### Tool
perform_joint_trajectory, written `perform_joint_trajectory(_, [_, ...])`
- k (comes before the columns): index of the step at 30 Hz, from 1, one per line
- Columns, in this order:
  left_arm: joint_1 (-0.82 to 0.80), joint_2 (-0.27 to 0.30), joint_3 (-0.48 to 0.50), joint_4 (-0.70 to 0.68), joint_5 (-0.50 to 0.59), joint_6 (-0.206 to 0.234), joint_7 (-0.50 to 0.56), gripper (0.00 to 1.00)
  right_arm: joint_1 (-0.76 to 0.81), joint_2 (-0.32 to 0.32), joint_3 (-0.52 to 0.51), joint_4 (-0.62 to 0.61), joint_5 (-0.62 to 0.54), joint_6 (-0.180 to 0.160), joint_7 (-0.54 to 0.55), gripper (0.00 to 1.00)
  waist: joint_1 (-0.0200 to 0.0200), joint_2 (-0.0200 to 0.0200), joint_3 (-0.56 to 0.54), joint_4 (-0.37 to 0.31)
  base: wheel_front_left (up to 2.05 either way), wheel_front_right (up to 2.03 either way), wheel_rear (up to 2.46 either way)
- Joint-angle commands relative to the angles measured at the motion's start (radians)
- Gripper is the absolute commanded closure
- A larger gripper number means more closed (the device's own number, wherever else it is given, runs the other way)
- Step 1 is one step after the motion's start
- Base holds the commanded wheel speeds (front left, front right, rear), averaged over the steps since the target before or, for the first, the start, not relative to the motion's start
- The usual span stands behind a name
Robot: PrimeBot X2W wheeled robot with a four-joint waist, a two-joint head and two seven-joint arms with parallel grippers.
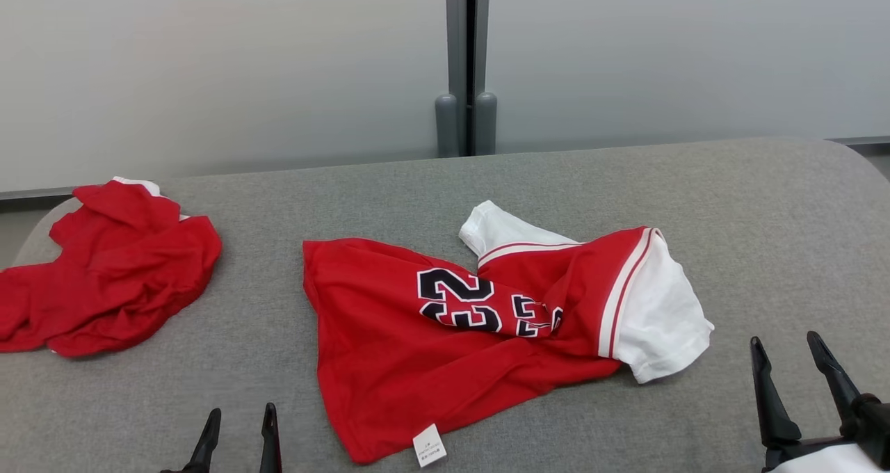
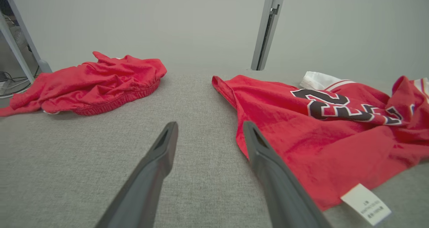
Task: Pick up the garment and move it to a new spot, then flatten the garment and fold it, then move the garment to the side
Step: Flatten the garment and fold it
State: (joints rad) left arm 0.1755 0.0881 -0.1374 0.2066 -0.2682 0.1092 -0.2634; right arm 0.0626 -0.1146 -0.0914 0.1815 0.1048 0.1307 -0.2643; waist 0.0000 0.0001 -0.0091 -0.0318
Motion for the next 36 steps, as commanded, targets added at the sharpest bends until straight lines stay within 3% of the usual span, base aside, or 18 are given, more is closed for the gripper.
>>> perform_joint_trajectory(1, [-0.006,-0.005,0.023,-0.001,0.019,-0.020,-0.002,0.00,0.008,-0.001,-0.004,0.006,-0.009,0.000,0.000,0.00,0.0000,-0.0001,-0.012,0.020,0.00,0.00,0.00])
perform_joint_trajectory(11, [-0.028,-0.033,0.069,-0.012,0.061,-0.088,-0.002,0.00,-0.015,0.001,0.011,0.006,0.003,0.000,0.000,0.00,0.0000,-0.0001,-0.006,0.023,0.00,0.00,0.00])
perform_joint_trajectory(14, [-0.031,-0.036,0.033,0.025,0.032,-0.140,-0.001,0.00,-0.054,-0.045,0.041,0.058,0.025,0.000,0.000,0.00,0.0000,-0.0001,0.012,0.021,0.00,0.00,0.00])
perform_joint_trajectory(17, [-0.051,-0.034,0.008,0.048,0.014,-0.161,0.012,0.00,-0.099,-0.092,0.079,0.150,0.038,0.000,0.014,0.00,0.0000,-0.0001,0.032,0.023,0.00,0.00,0.00])
perform_joint_trajectory(20, [-0.073,-0.035,-0.027,0.064,-0.026,-0.179,0.106,0.00,-0.208,-0.151,0.137,0.260,0.060,0.000,0.075,0.00,0.0000,-0.0001,0.064,0.032,0.00,0.00,0.00])
perform_joint_trajectory(27, [-0.075,-0.035,-0.088,0.002,-0.085,-0.174,0.363,0.00,-0.352,-0.243,0.331,0.441,0.150,0.000,0.194,0.00,0.0000,-0.0001,0.107,0.067,0.00,0.00,0.00])
perform_joint_trajectory(36, [-0.100,-0.035,-0.146,-0.060,-0.131,-0.188,0.481,0.00,-0.480,-0.304,0.483,0.563,0.268,0.000,0.216,0.00,0.0000,-0.0001,0.188,0.092,0.00,0.00,0.00])
